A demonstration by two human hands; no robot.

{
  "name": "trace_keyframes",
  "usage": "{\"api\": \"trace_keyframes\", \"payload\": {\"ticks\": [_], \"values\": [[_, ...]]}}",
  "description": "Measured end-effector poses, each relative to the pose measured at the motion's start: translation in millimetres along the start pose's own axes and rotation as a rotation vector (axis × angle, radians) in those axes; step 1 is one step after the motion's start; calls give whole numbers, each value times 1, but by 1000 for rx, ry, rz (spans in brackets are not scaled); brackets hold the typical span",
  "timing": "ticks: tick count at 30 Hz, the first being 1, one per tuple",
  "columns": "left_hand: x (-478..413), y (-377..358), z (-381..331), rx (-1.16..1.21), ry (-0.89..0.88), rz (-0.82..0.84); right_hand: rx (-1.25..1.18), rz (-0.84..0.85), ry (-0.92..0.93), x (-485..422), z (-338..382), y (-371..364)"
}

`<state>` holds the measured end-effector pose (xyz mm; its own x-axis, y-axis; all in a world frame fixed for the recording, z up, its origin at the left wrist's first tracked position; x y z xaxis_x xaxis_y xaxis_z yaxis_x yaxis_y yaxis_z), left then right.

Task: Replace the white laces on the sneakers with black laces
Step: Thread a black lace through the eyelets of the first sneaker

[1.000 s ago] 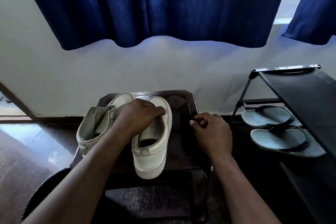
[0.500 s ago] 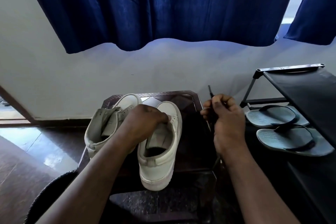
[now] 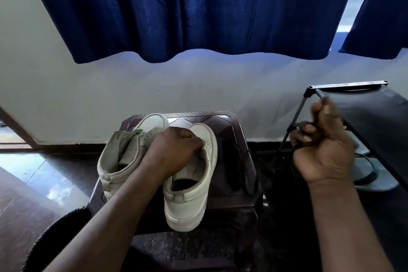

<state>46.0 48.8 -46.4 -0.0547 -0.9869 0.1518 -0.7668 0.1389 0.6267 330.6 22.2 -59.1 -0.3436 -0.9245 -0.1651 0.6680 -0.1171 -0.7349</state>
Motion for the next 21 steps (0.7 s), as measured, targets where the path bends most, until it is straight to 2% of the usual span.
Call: {"api": "trace_keyframes", "payload": {"ticks": [3,6,11,15,17,21], "values": [[1,-1,-1,14,4,6,315,-153,-102,3,-29,-3],[0,-1,1,39,4,21,439,-238,-188,5,-44,-2],[-3,-1,2,86,-13,61,586,-73,-68,9,-50,-19],[-4,6,7,323,24,158,894,152,-74,18,-80,-39],[-5,7,10,369,25,167,1082,257,-73,22,-93,-45],[-6,0,9,266,-3,93,1292,306,-28,25,-99,-47]]}}
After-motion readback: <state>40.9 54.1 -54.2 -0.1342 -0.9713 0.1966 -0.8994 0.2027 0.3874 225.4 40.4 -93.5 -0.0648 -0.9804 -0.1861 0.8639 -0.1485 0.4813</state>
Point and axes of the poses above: each hand's wrist, its own x-axis away from the middle knuckle, its own y-axis out of the back of the hand, z = x × y, the point moved 2 cm from there along -x, towards the middle knuckle, and after that the axes turned 5 degrees about z, right-handed, at the moved point
